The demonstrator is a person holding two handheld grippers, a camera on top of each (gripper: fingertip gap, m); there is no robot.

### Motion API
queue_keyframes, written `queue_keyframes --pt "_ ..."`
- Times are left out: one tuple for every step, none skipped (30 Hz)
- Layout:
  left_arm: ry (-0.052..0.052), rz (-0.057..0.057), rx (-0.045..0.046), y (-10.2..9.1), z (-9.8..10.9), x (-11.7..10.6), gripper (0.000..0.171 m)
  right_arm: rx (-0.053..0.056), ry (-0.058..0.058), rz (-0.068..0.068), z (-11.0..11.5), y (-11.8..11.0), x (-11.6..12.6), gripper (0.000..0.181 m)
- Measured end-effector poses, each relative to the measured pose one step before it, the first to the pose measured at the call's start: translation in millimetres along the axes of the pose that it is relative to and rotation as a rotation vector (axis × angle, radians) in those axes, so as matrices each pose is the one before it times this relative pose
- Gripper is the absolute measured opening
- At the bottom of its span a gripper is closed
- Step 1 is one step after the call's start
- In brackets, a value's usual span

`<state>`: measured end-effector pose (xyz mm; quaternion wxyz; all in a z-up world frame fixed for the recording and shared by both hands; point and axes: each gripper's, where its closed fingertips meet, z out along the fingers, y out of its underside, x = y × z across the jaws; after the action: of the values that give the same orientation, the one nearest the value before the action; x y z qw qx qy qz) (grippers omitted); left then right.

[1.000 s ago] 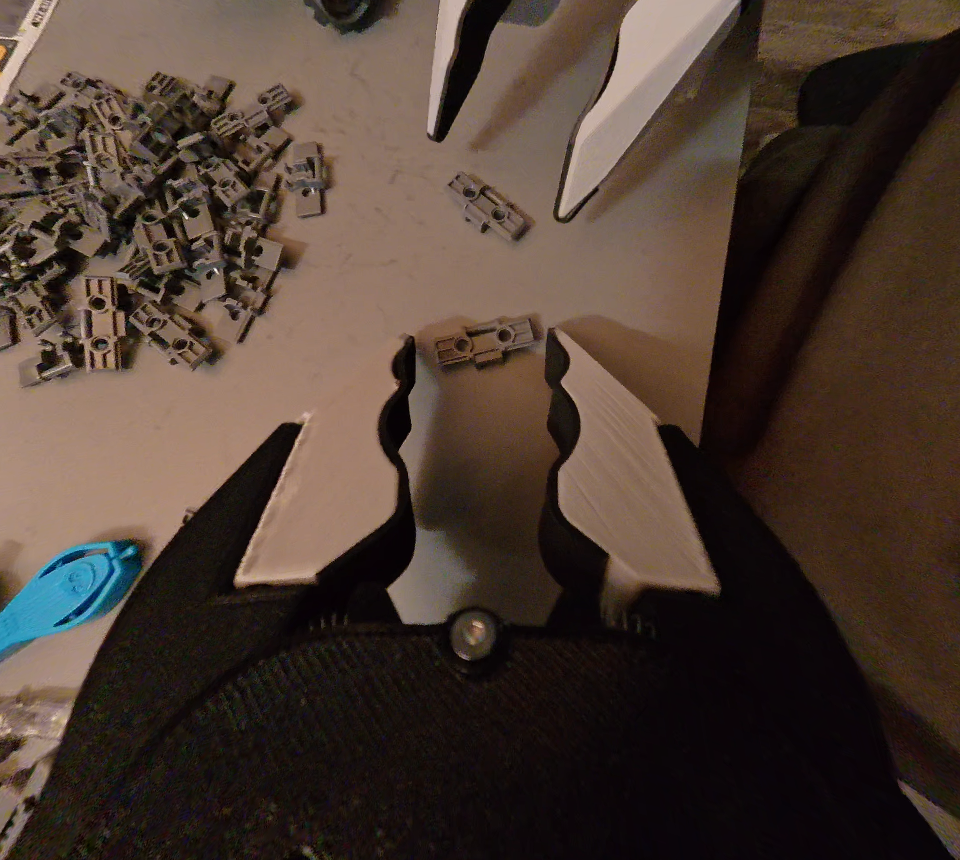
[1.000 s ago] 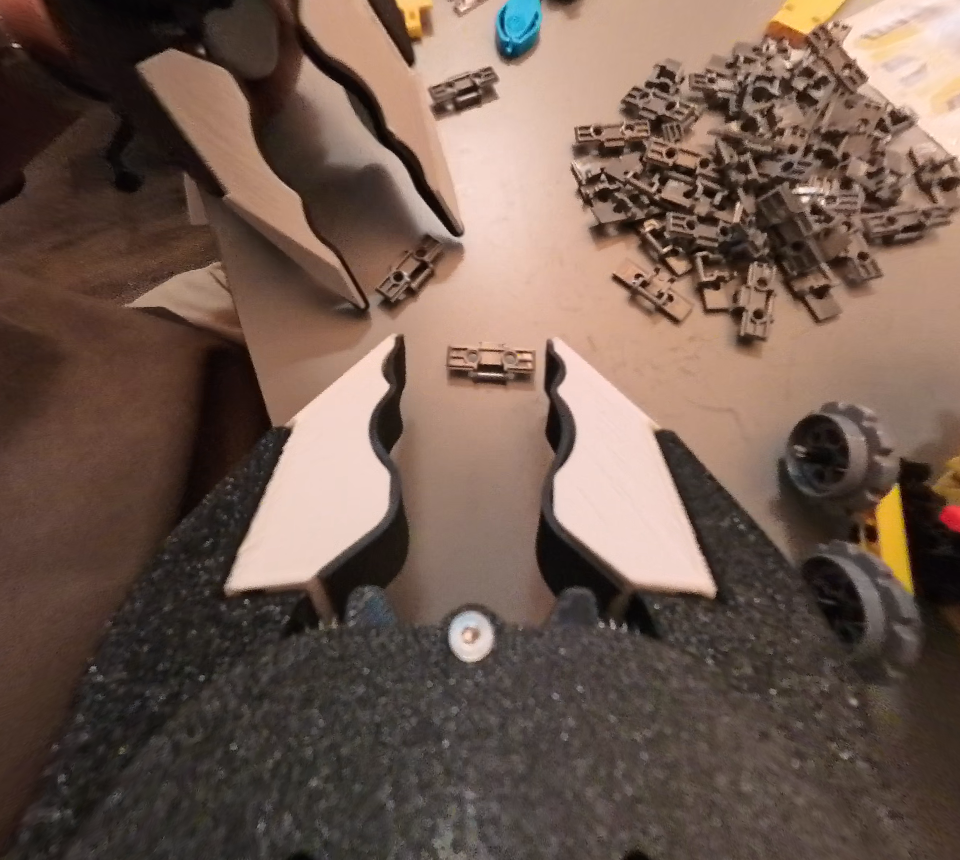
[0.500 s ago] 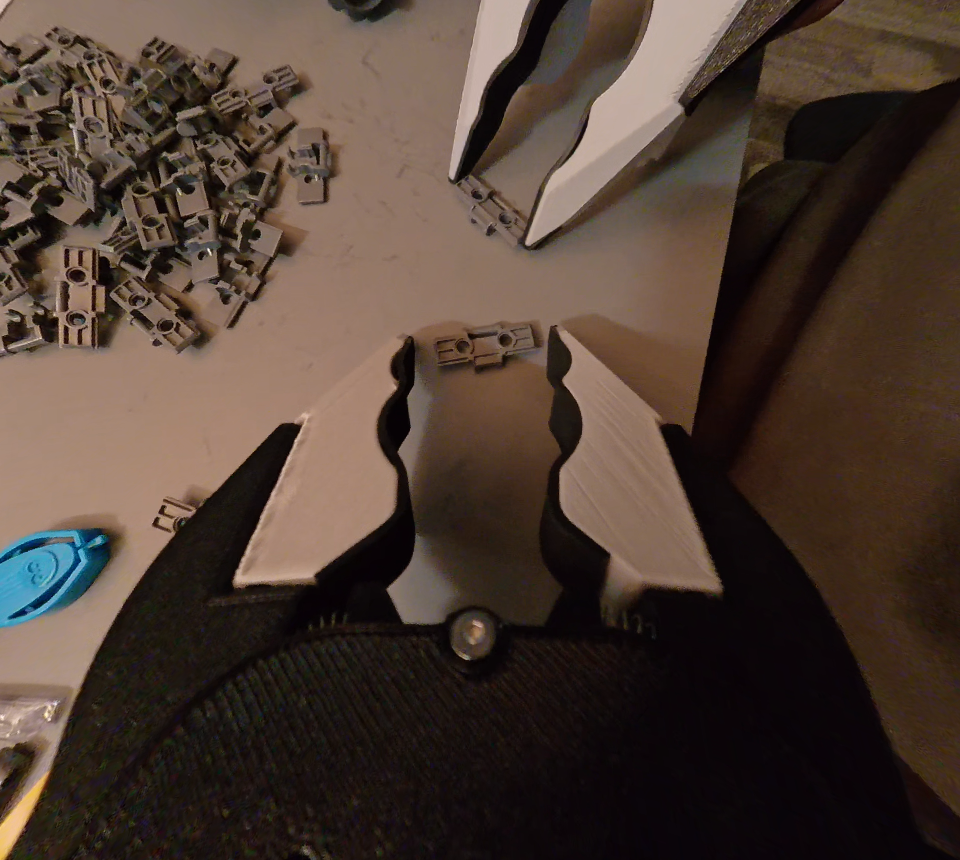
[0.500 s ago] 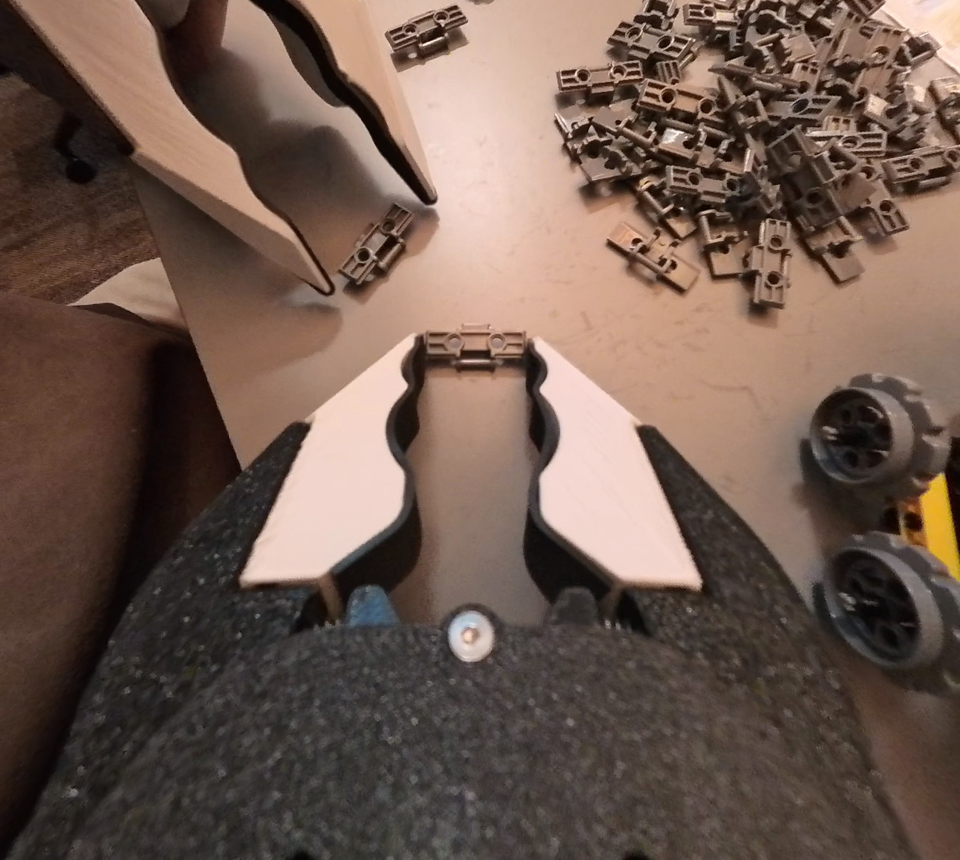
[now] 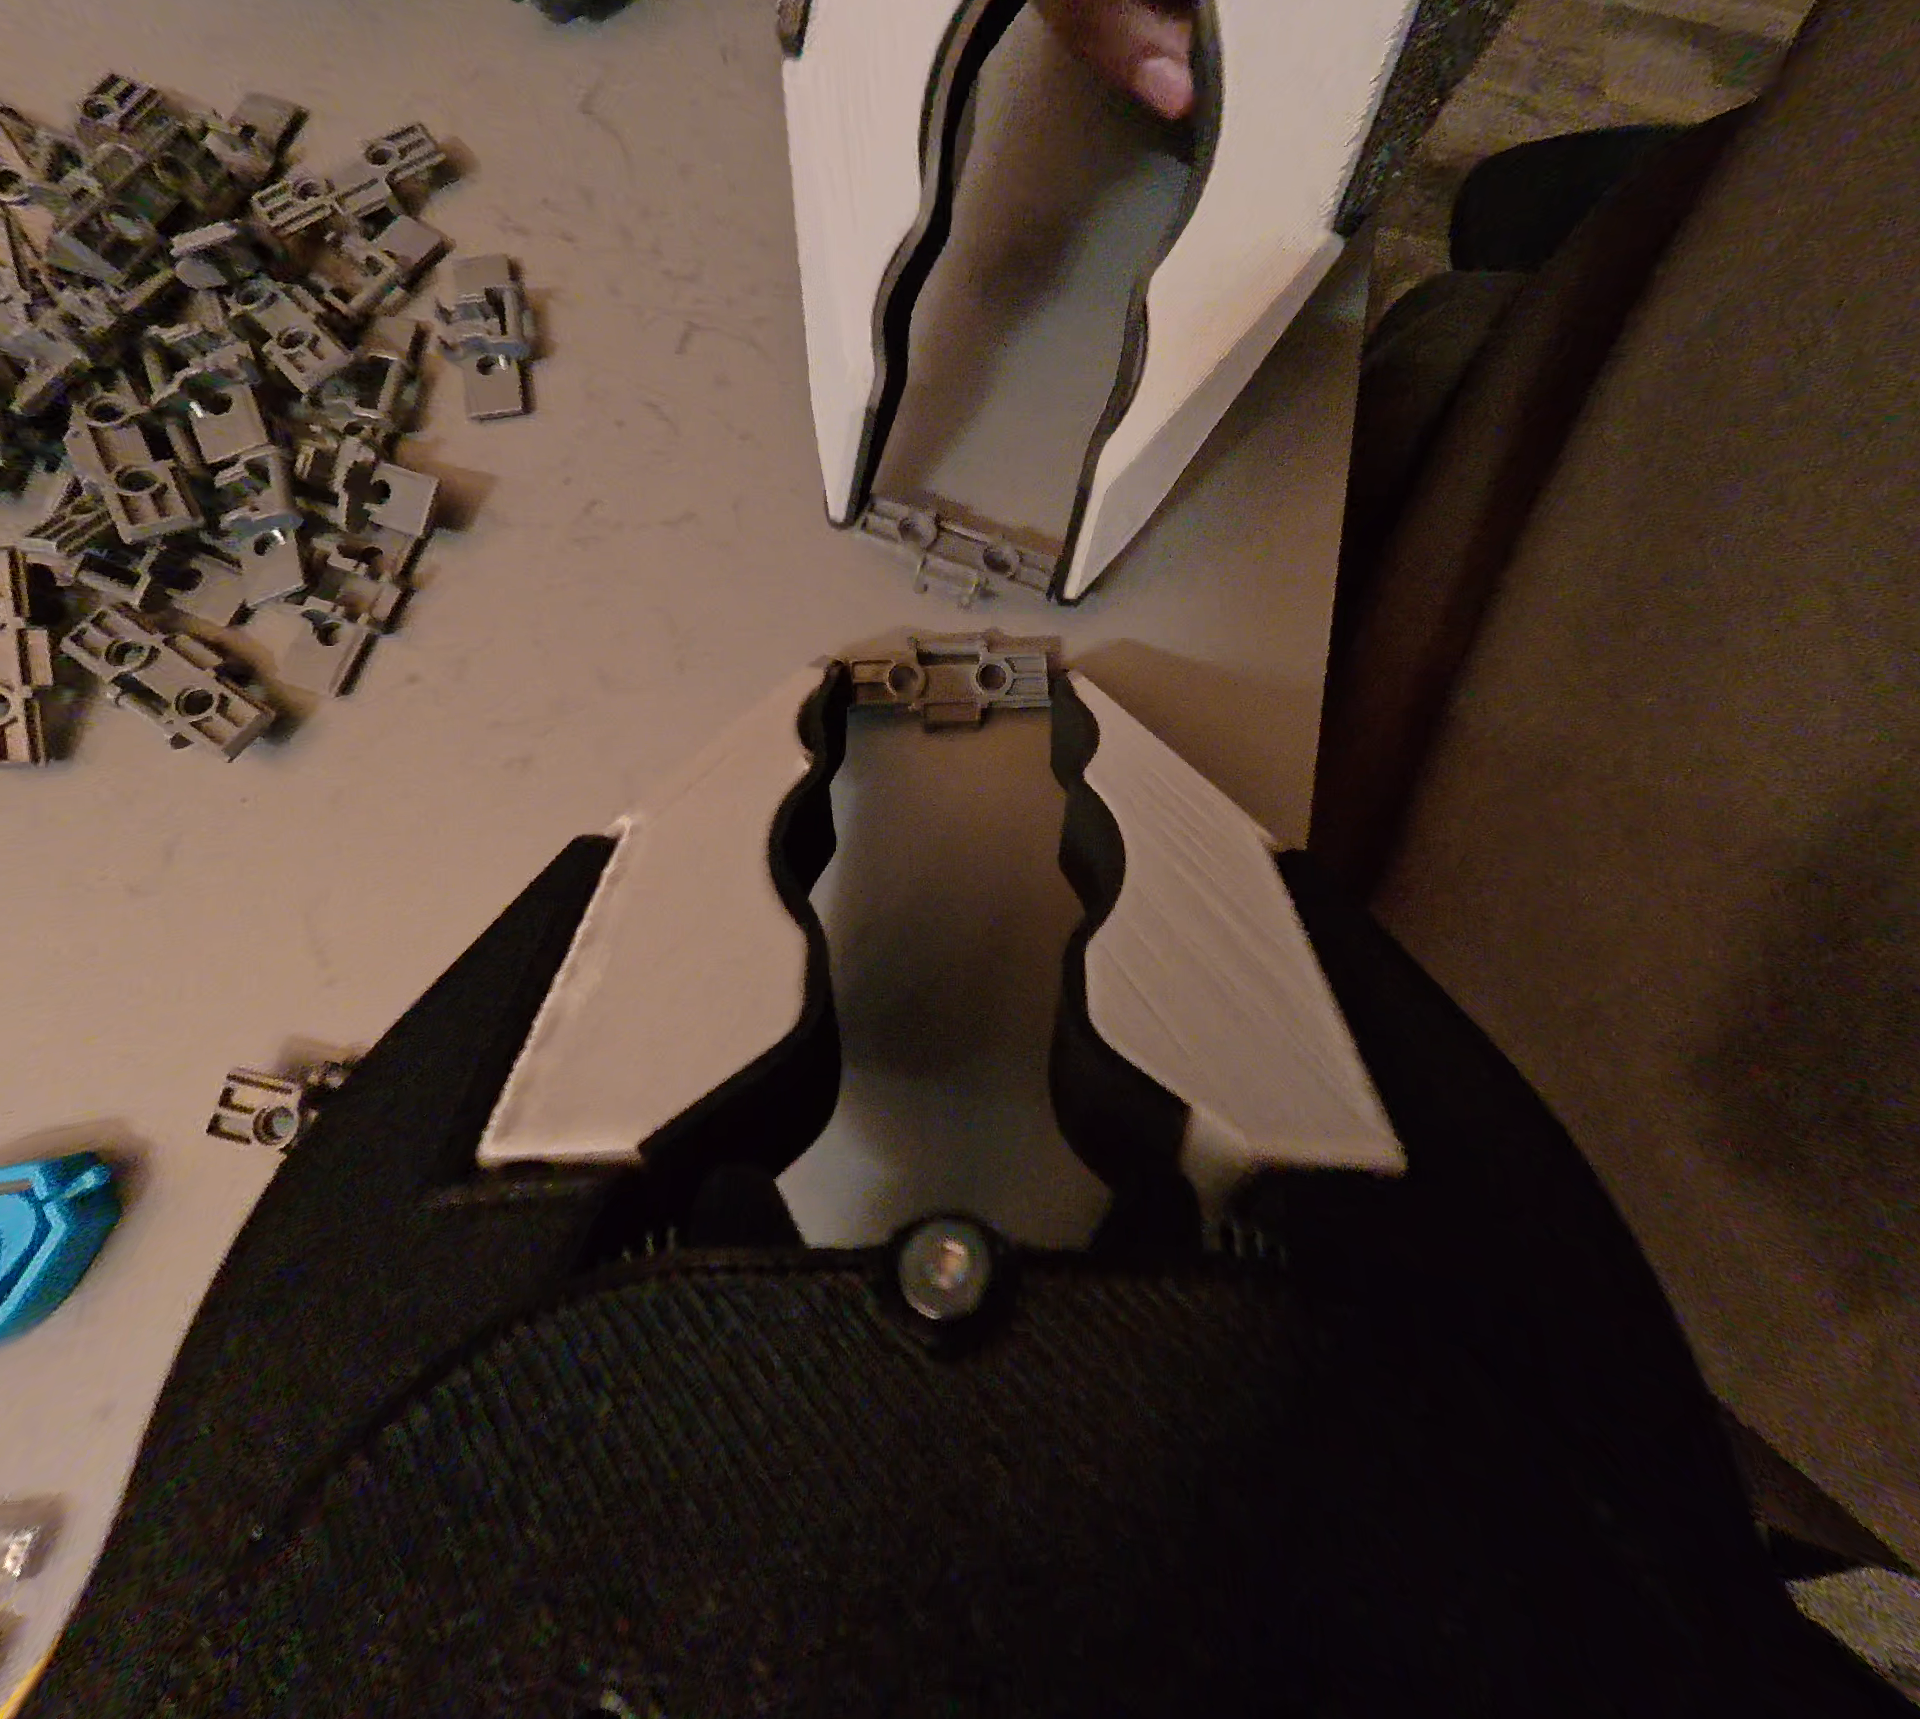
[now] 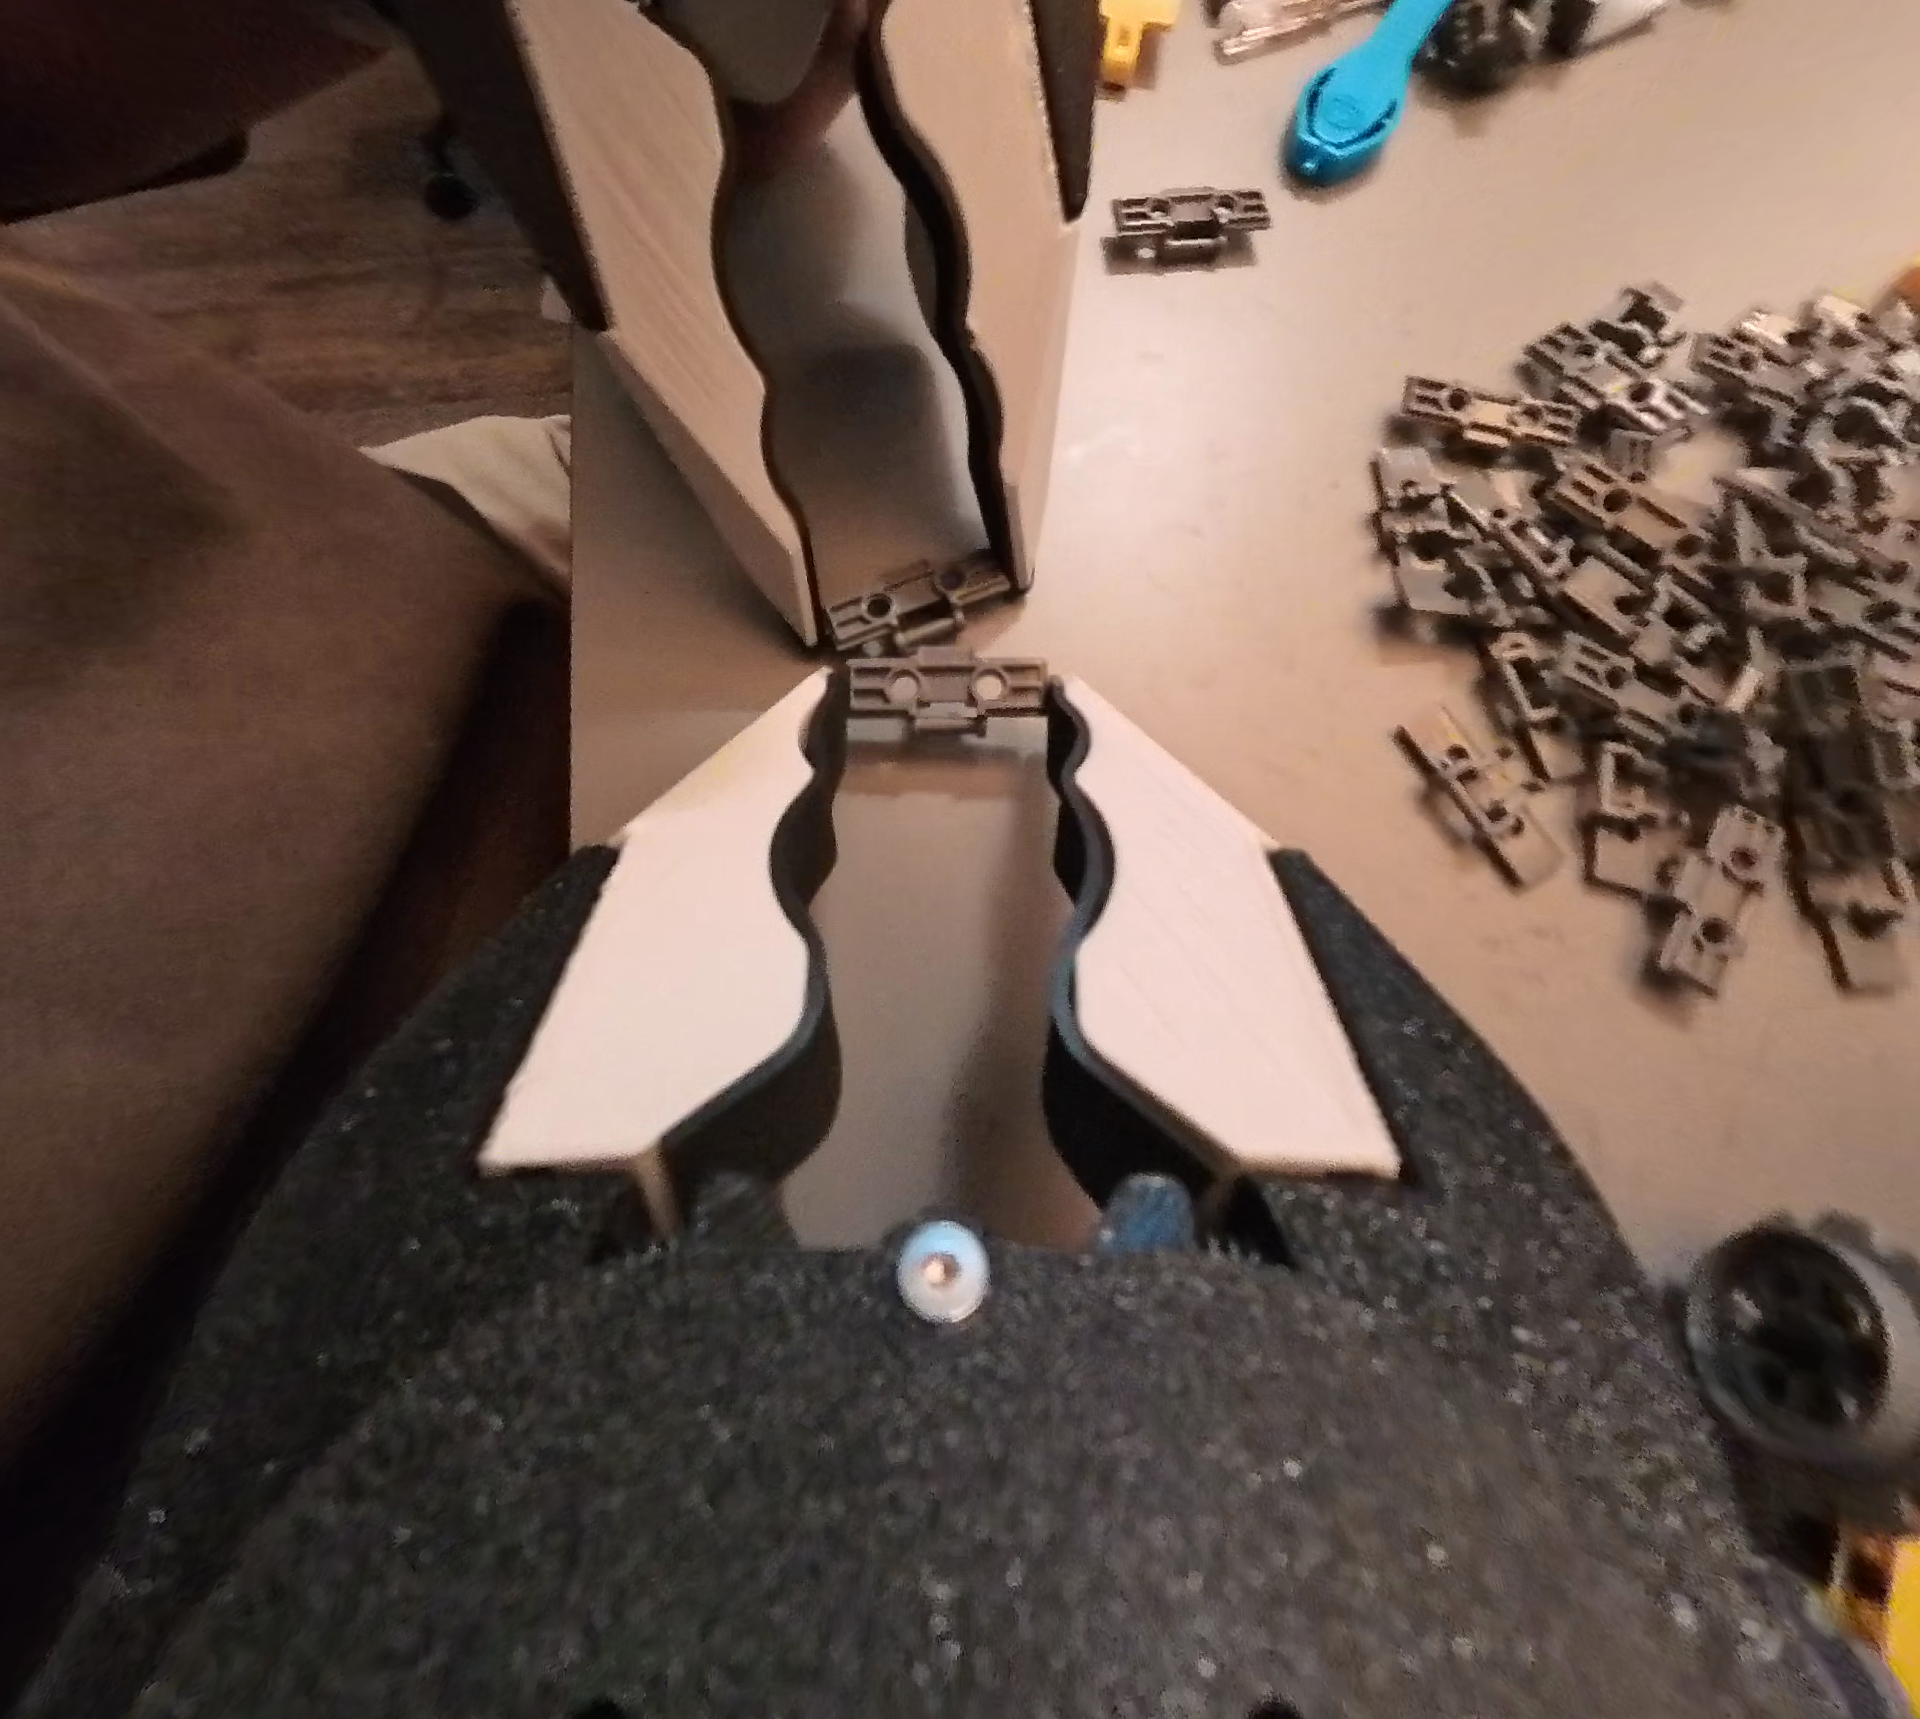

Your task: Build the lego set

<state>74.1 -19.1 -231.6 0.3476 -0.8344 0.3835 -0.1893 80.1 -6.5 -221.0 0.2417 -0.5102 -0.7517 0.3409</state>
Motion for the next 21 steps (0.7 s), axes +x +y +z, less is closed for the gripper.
queue_keyframes --pt "0.0057 0.0005 -0.00031 0.07 0.09 0.67 0.035 -0.0106 -0.0207 -0.0115 2.34 1.09 -0.86 0.038" --pt "0.0040 -0.0020 -0.00009 0.03 -0.05 0.28 0.035 -0.0111 -0.0212 -0.0094 2.08 0.64 -0.93 0.038" --pt "0.0041 -0.0029 0.00040 -0.09 0.00 0.14 0.035 -0.0062 -0.0201 -0.0110 1.48 -0.32 -0.93 0.038" --pt "0.0065 -0.0026 0.00224 -0.20 -0.31 0.50 0.035 -0.0009 -0.0162 -0.0149 0.77 -1.04 -0.45 0.038" --pt "0.0039 -0.0032 -0.00018 0.06 0.03 0.13 0.035 0.0045 -0.0153 -0.0144 0.40 -1.39 -0.07 0.038" --pt "0.0010 -0.0010 -0.00082 0.05 0.14 -0.04 0.034 0.0074 -0.0212 -0.0068 0.36 -1.59 -0.66 0.038" --pt "0.0001 0.0008 -0.00027 0.04 0.00 0.10 0.034 0.0061 -0.0226 -0.0002 0.41 -1.30 -0.81 0.038" --pt "-0.0002 0.0004 0.00000 0.00 0.02 0.09 0.034 0.0015 -0.0196 0.0031 0.56 -0.46 -0.24 0.038" --pt "0.0013 -0.0004 0.00035 -0.05 0.01 0.07 0.034 -0.0063 -0.0191 0.0058 0.47 0.68 -0.12 0.038" --pt "0.0032 -0.0016 0.00053 -0.02 -0.06 0.21 0.035 -0.0129 -0.0170 0.0028 0.46 1.57 -0.05 0.038" --pt "0.0032 -0.0029 0.00048 -0.06 -0.04 0.09 0.035 -0.0118 -0.0116 -0.0056 0.31 1.29 0.10 0.038" --pt "0.0027 -0.0022 -0.00005 -0.03 -0.02 0.03 0.034 -0.0083 -0.0070 -0.0119 0.11 0.36 0.06 0.038" --pt "0.0025 -0.0022 0.00003 0.00 -0.06 0.08 0.034 -0.0098 -0.0053 -0.0130 0.20 0.12 0.06 0.038" --pt "0.0031 -0.0029 0.00044 -0.10 -0.01 0.01 0.034 -0.0132 -0.0046 -0.0110 0.15 -0.02 0.06 0.038" --pt "0.0023 -0.0023 0.00024 -0.03 -0.05 0.07 0.034 -0.0157 -0.0031 -0.0106 0.29 -0.02 0.11 0.038" --pt "0.0016 -0.0013 0.00012 -0.06 0.01 -0.05 0.034 -0.0171 -0.0019 -0.0131 0.44 -0.11 0.13 0.038" --pt "0.0024 -0.0020 0.00050 -0.02 -0.07 0.13 0.034 -0.0184 -0.0020 -0.0152 0.34 -0.12 -0.09 0.038" --pt "0.0023 -0.0024 0.00029 -0.04 -0.07 -0.07 0.034 -0.0183 -0.0025 -0.0153 0.19 0.07 0.07 0.038" --pt "0.0018 -0.0018 0.00029 -0.04 -0.05 -0.04 0.034 -0.0168 -0.0035 -0.0142 0.12 -0.02 0.00 0.038" --pt "0.0020 -0.0018 0.00035 0.02 0.05 0.11 0.034 -0.0157 -0.0066 -0.0115 0.18 0.08 -0.48 0.038" --pt "0.0019 -0.0018 0.00022 -0.03 -0.05 -0.02 0.034 -0.0153 -0.0074 -0.0084 0.19 0.13 -0.34 0.038"
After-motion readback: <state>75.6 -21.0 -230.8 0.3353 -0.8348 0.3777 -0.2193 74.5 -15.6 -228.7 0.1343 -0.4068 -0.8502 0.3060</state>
